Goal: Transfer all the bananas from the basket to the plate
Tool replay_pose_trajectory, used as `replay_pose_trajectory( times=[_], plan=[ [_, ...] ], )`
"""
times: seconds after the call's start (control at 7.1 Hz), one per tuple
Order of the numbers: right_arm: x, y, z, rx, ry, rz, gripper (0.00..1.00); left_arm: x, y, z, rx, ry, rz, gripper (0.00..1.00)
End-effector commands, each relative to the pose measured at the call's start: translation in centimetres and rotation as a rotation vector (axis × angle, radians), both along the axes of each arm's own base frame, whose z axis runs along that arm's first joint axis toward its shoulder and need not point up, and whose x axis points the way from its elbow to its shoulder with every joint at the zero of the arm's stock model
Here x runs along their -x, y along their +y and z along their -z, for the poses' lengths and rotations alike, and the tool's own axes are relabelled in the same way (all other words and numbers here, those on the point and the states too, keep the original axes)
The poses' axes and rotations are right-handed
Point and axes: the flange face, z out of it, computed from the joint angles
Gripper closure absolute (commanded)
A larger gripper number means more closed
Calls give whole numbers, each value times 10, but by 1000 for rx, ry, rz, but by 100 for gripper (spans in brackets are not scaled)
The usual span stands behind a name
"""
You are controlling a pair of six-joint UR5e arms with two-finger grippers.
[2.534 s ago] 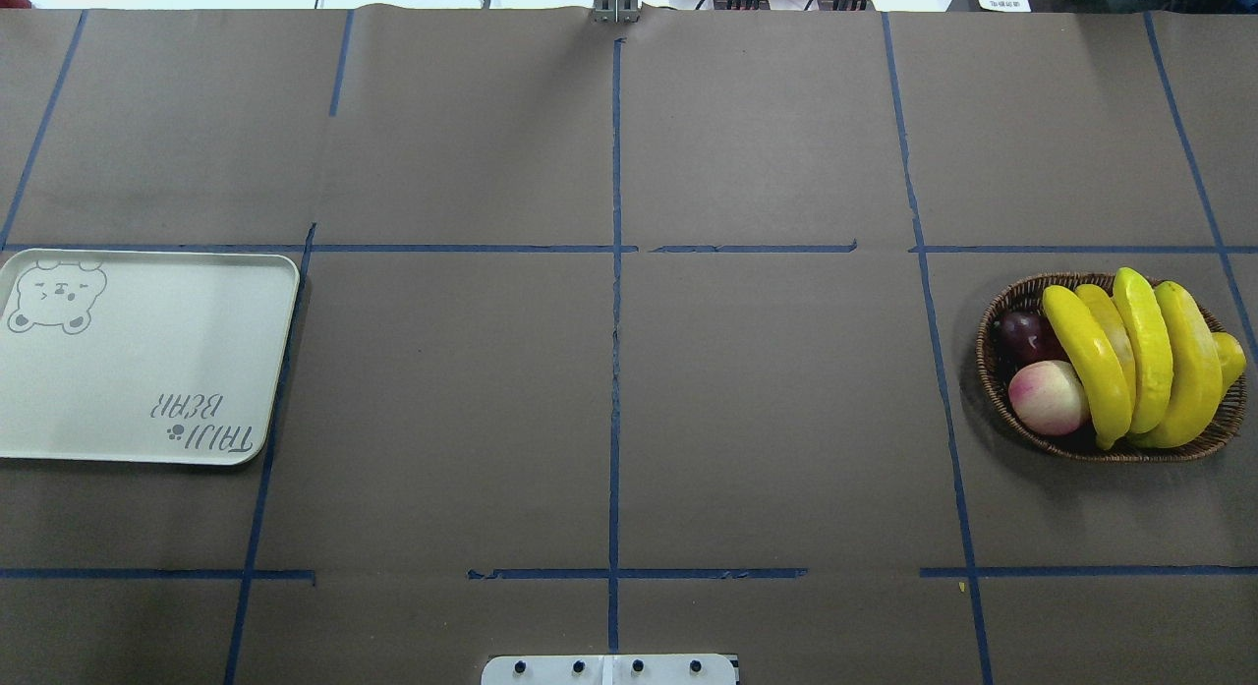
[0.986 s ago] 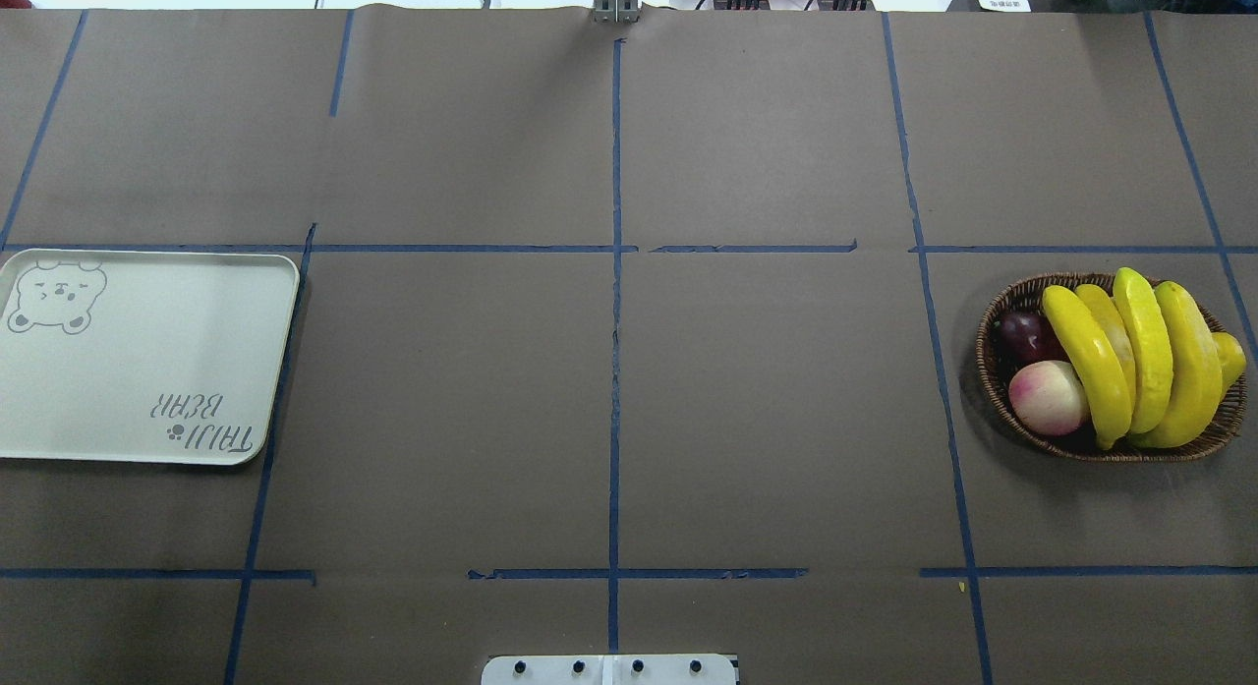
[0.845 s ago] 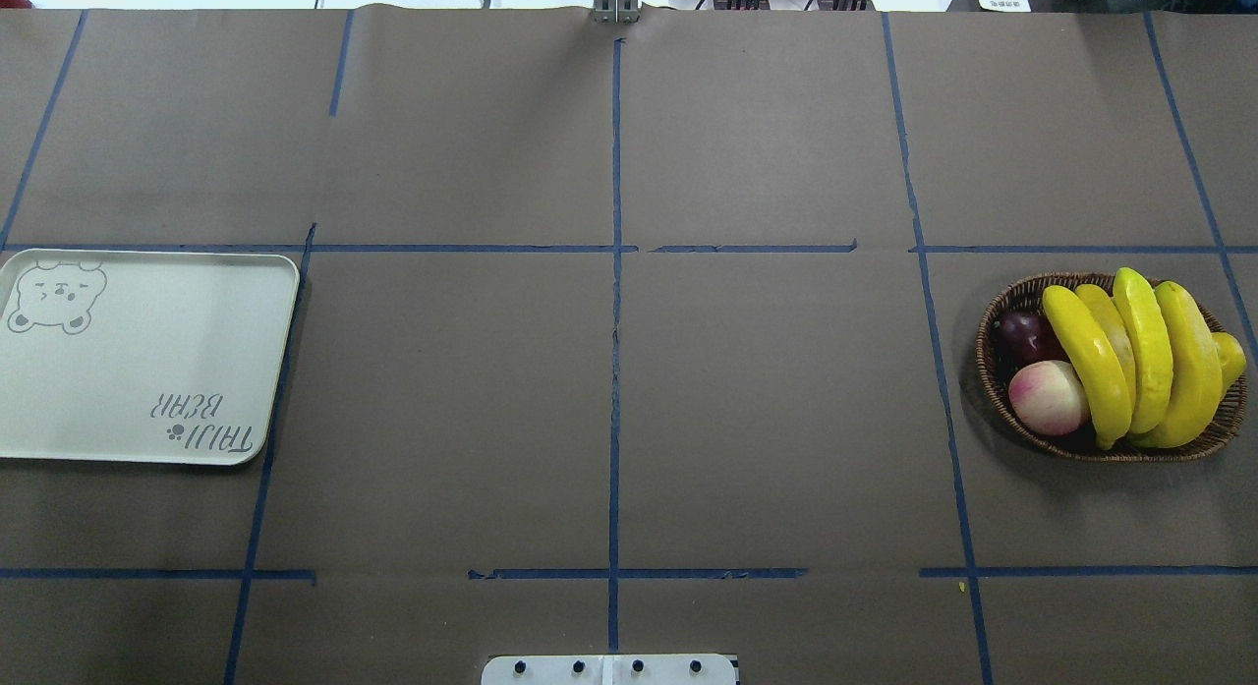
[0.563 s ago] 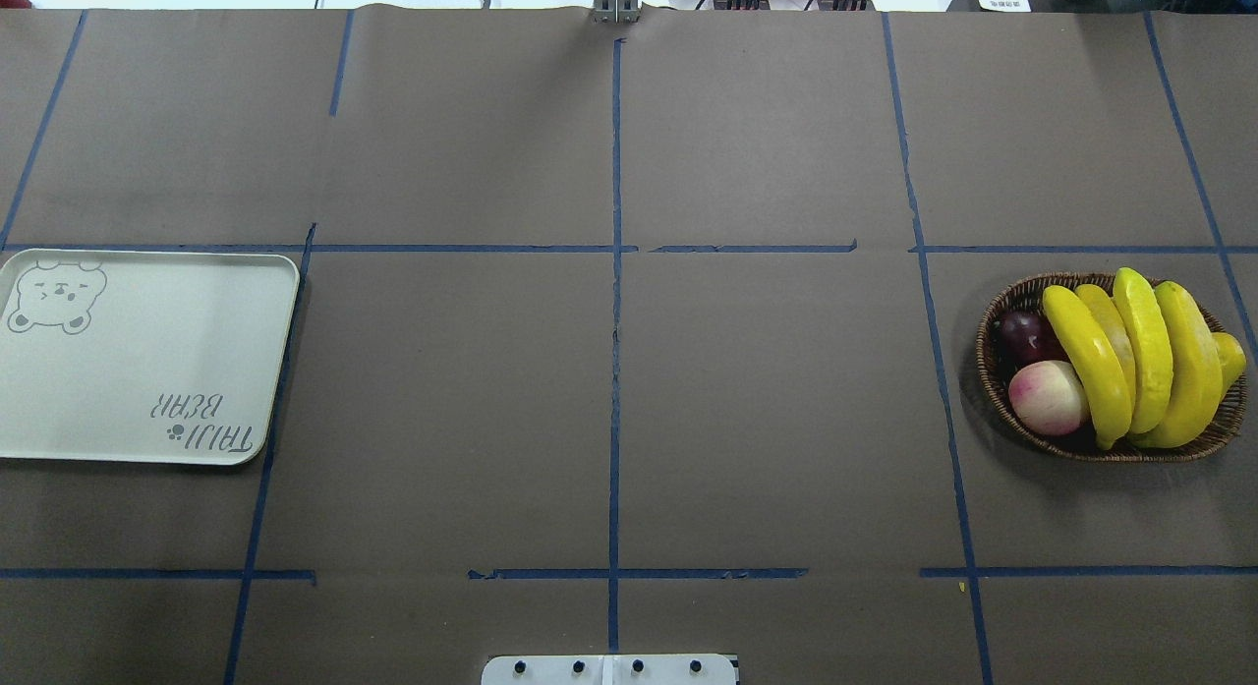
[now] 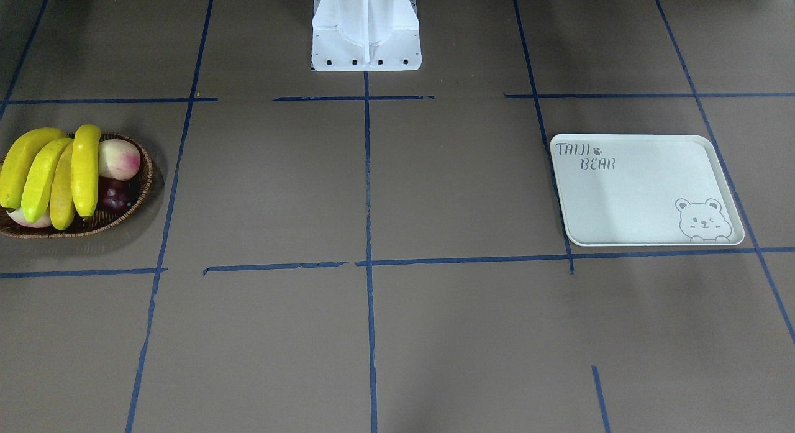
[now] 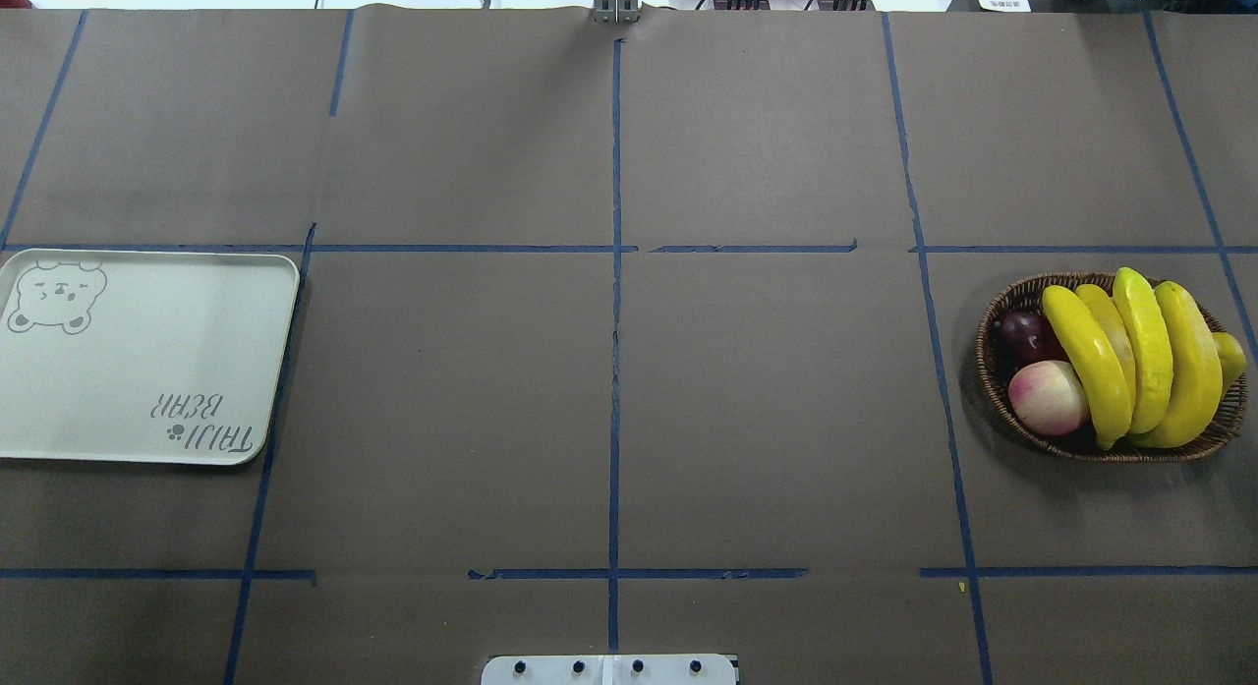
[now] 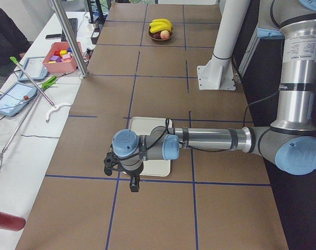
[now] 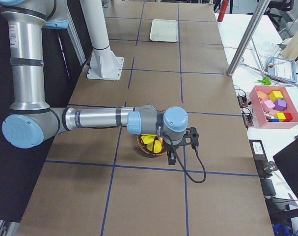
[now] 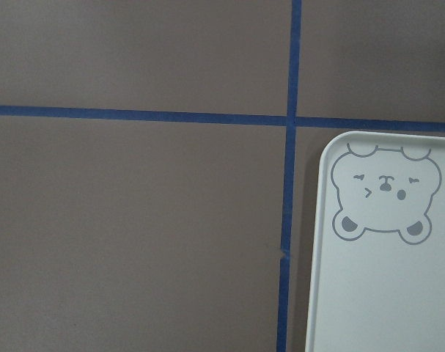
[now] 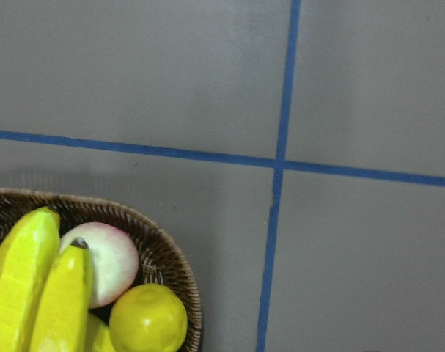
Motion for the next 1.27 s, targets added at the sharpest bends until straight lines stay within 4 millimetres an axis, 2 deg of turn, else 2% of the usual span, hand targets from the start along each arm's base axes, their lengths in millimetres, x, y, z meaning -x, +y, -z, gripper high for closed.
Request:
replay_pose_trajectory(
  times=[0.0,0.28,0.42,0.56,0.7,0.84,0.99,1.13],
  plan=[
    [31,-46,69,-116,22,45,0,0,0,1,-2,1,0,0],
    [94,-41,98,-102,-18,92,0,0,-4,4,-5,3,2,0],
    [125,-31,127,-47,-31,47,0,0,-4,4,-8,3,0,0],
    [149,-16,160,-10,-35,-7,1,0,-1,1,-13,3,-7,0],
    [164,18,171,-28,-33,27,1,0,0,1,-8,3,-4,0],
    [173,41,177,-38,-24,49,1,0,1,-2,-2,3,-3,0],
    [208,59,192,1,-14,46,1,0,1,-2,-1,3,-3,0],
    [236,67,197,-34,6,21,1,0,1,-5,8,5,0,0]
  ],
)
